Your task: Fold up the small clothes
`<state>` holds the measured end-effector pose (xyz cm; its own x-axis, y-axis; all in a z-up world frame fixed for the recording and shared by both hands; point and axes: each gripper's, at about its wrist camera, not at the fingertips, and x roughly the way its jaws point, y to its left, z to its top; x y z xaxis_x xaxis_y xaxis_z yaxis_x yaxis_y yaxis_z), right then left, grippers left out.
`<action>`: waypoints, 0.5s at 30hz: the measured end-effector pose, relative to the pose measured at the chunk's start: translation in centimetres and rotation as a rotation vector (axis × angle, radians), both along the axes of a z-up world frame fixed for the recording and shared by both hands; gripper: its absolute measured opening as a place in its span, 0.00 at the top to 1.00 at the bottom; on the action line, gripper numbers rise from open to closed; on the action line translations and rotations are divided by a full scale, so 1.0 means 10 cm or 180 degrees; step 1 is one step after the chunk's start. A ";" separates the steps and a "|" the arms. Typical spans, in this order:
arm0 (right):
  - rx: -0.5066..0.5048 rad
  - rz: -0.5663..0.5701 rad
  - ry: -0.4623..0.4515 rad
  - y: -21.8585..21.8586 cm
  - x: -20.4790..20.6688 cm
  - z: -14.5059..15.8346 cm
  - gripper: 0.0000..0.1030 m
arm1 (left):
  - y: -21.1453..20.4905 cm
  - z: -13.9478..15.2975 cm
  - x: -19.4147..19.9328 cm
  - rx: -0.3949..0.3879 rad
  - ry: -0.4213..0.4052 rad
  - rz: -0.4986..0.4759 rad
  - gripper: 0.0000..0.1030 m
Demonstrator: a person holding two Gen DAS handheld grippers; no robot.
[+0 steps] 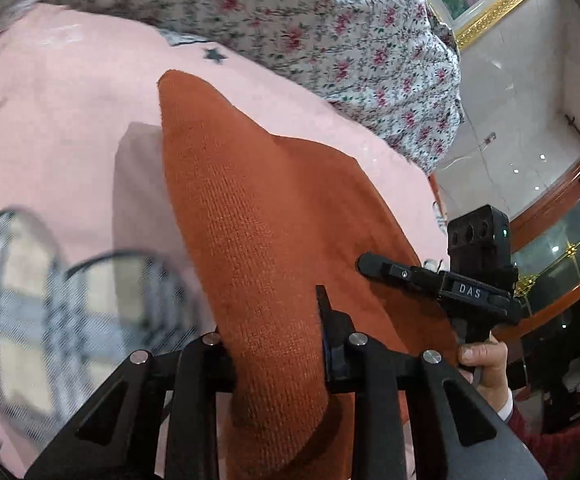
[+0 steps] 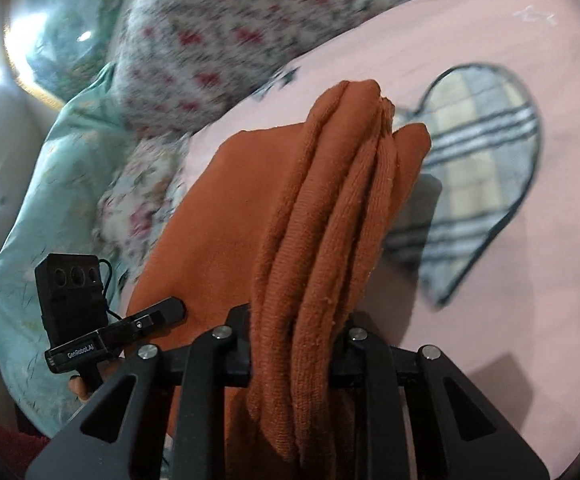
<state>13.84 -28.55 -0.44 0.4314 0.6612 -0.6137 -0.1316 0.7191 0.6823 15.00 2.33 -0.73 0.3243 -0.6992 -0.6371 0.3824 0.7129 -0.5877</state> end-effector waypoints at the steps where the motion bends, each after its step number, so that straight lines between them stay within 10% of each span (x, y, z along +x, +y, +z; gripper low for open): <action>1: 0.0022 0.0052 0.0012 0.08 -0.03 -0.04 0.77 | 0.10 -0.04 -0.09 0.0039 0.0018 0.0006 0.75; 8: -0.0252 0.0172 0.0360 0.39 -0.19 -0.48 0.69 | 0.53 -0.59 -0.34 0.0161 0.0405 0.0141 0.60; 15: -0.0644 -0.0137 0.0119 0.15 -0.19 -0.09 0.54 | 0.89 -0.43 -0.25 0.0107 0.0231 0.0428 0.46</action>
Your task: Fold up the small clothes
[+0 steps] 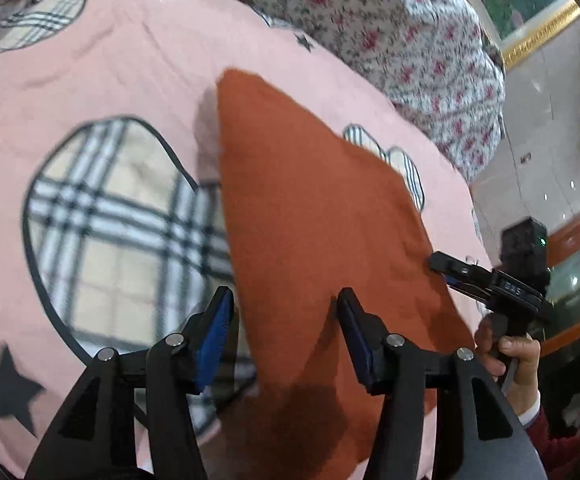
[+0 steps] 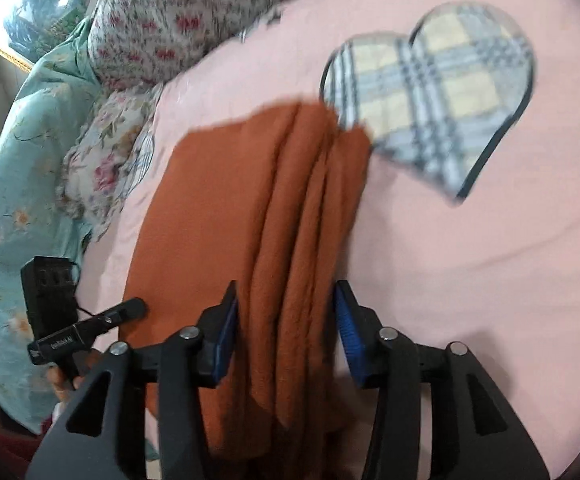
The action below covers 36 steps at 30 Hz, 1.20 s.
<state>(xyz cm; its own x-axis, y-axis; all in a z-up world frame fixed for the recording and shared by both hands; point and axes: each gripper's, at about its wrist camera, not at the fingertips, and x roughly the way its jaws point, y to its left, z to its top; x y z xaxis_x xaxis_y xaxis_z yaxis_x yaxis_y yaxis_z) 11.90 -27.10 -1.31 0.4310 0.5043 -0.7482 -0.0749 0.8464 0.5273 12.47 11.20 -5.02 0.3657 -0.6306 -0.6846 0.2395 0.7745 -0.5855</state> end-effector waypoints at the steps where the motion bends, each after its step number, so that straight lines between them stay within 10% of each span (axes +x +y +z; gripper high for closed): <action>1: -0.0040 -0.0054 -0.0076 -0.01 0.03 0.06 0.54 | 0.05 0.01 0.05 -0.0010 0.0004 0.0065 0.46; 7: -0.0156 -0.0124 -0.0233 0.18 0.41 0.08 0.55 | 0.06 -0.01 0.37 -0.0027 0.0030 0.0260 0.46; 10: -0.0267 -0.0125 -0.0210 0.28 0.57 0.02 0.85 | -0.07 0.00 0.51 0.0062 0.0020 0.0286 0.46; 13: -0.0080 -0.0108 -0.0595 0.24 0.45 0.32 0.87 | -0.20 0.05 0.55 0.0189 -0.0062 0.0254 0.46; 28: -0.0113 -0.0301 -0.0137 0.00 0.52 -0.23 0.82 | -0.42 -0.02 1.24 0.0532 0.0009 0.0429 0.50; 36: 0.0019 -0.0216 -0.0270 -0.02 -0.15 0.16 0.72 | -0.38 0.39 0.36 0.0572 -0.0404 0.0165 0.49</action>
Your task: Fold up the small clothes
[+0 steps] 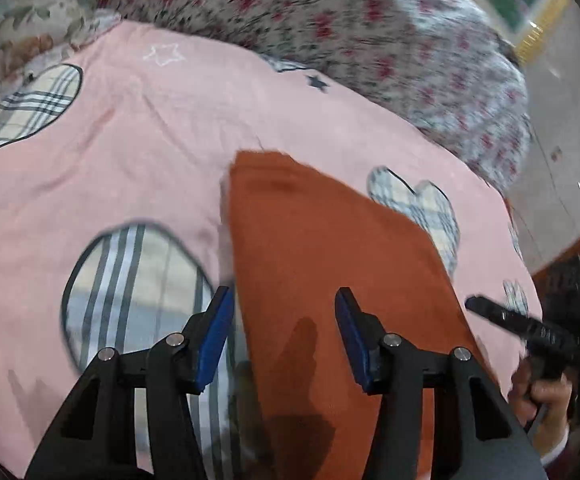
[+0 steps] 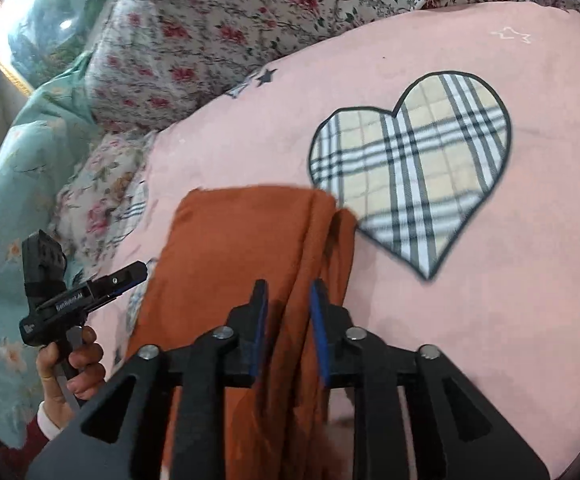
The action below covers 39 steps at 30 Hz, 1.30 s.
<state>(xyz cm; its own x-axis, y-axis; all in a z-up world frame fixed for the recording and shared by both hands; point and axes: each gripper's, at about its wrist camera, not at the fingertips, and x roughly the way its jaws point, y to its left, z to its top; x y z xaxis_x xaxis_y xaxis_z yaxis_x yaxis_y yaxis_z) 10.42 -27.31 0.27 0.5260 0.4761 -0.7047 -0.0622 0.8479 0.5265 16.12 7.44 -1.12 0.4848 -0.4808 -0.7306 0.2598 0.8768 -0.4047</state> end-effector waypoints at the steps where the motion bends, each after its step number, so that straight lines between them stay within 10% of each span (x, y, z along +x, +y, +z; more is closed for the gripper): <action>1: 0.0002 0.0024 0.0000 0.01 -0.09 0.01 0.70 | 0.02 0.03 -0.20 0.0036 -0.0059 -0.0047 0.47; 13: -0.0307 0.0353 0.0025 0.26 -1.12 0.00 0.64 | 0.00 -0.20 -1.62 0.0441 -0.0225 -0.0461 0.35; 18: -0.0343 0.0474 0.0065 0.45 -1.08 -0.08 0.65 | -0.12 -0.30 -1.64 0.0499 -0.0249 -0.0552 0.35; 20: -0.0378 0.0532 0.0090 0.53 -1.01 -0.06 0.95 | -0.19 -0.35 -1.64 0.0547 -0.0217 -0.0607 0.35; 26: 0.0149 0.0353 -0.0483 0.29 -1.03 0.53 0.95 | -0.23 -0.26 -1.63 0.0713 -0.0385 -0.0379 0.35; 29: -0.0173 0.0273 -0.0303 0.23 -1.02 0.32 0.95 | -0.14 -0.29 -1.56 0.0896 -0.0346 0.0003 0.43; 32: -0.0449 0.0256 -0.0042 0.22 -1.03 -0.02 0.95 | 0.07 -0.39 -1.50 0.0561 -0.0022 0.0297 0.48; 39: -0.0628 0.0322 0.0082 0.22 -1.06 -0.22 0.95 | 0.13 -0.47 -1.55 0.0506 0.0167 0.0300 0.52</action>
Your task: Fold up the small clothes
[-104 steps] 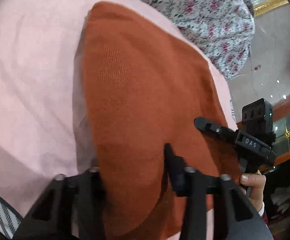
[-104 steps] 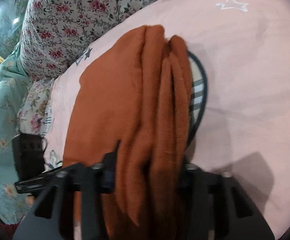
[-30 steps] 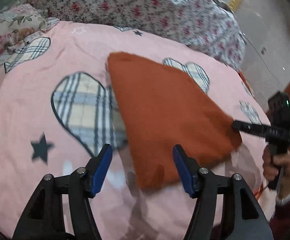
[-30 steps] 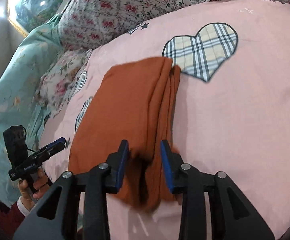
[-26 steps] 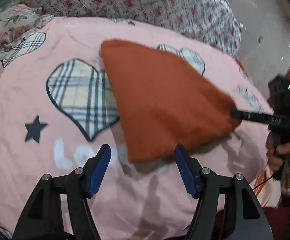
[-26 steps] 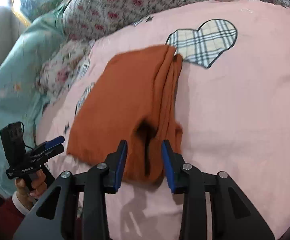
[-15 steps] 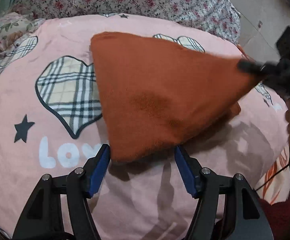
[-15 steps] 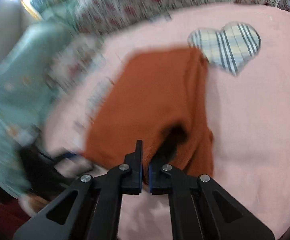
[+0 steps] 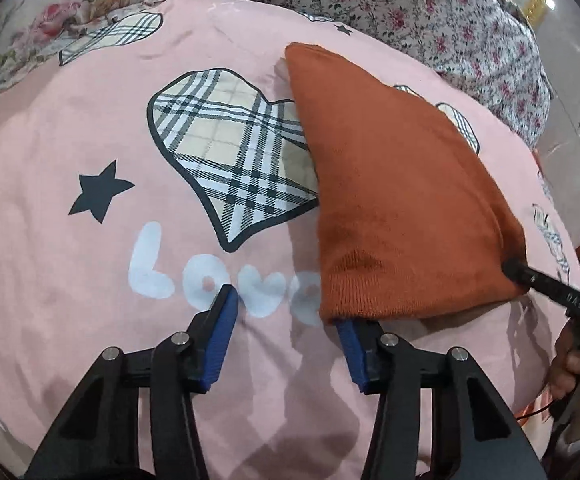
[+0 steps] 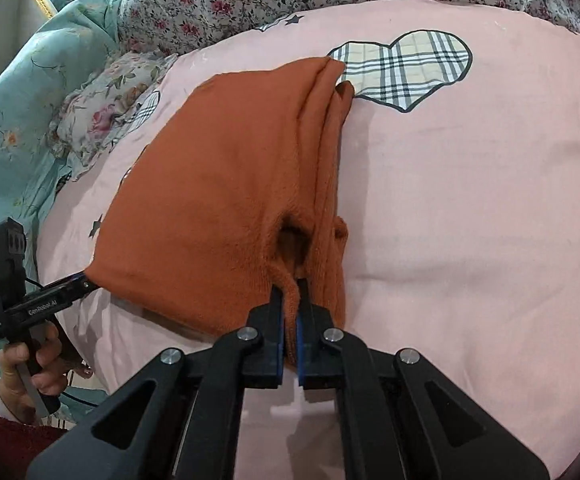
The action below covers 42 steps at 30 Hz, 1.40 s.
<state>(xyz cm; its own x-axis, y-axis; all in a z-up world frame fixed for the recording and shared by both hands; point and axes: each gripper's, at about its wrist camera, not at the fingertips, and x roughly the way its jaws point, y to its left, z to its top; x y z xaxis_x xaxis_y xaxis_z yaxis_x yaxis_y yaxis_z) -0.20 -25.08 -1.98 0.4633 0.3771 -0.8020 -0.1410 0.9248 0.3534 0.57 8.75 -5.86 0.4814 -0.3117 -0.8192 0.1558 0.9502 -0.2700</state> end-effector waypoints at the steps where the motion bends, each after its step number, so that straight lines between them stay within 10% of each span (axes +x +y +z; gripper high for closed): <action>1: 0.0039 0.0005 0.0041 -0.02 0.00 0.01 0.95 | 0.00 0.02 -0.03 0.0009 0.0010 -0.0037 0.55; 12: 0.0430 -0.0277 -0.0131 -0.31 -0.01 0.40 0.81 | -0.01 0.59 -0.28 -0.0320 -0.0396 -0.0650 0.58; 16: 0.0490 -0.0332 -0.0184 -0.28 0.25 0.43 0.61 | -0.15 0.60 -0.15 -0.0363 -0.0438 -0.0726 0.58; 25: 0.0467 -0.0256 0.0011 -0.12 0.93 0.12 0.61 | -0.35 0.52 0.06 -0.0561 -0.0419 -0.0927 0.58; 27: 0.0350 -0.0263 0.0136 -0.09 1.02 0.06 0.89 | -0.39 0.51 0.08 -0.0512 -0.0402 -0.0984 0.58; 33: 0.0398 -0.0292 -0.0406 -0.17 0.88 0.55 0.91 | -0.51 0.45 0.13 -0.0464 -0.0328 -0.1127 0.57; 42: 0.0349 -0.0397 0.0000 -0.26 0.94 0.04 0.91 | -0.66 0.14 0.14 -0.0338 -0.0083 -0.1194 0.56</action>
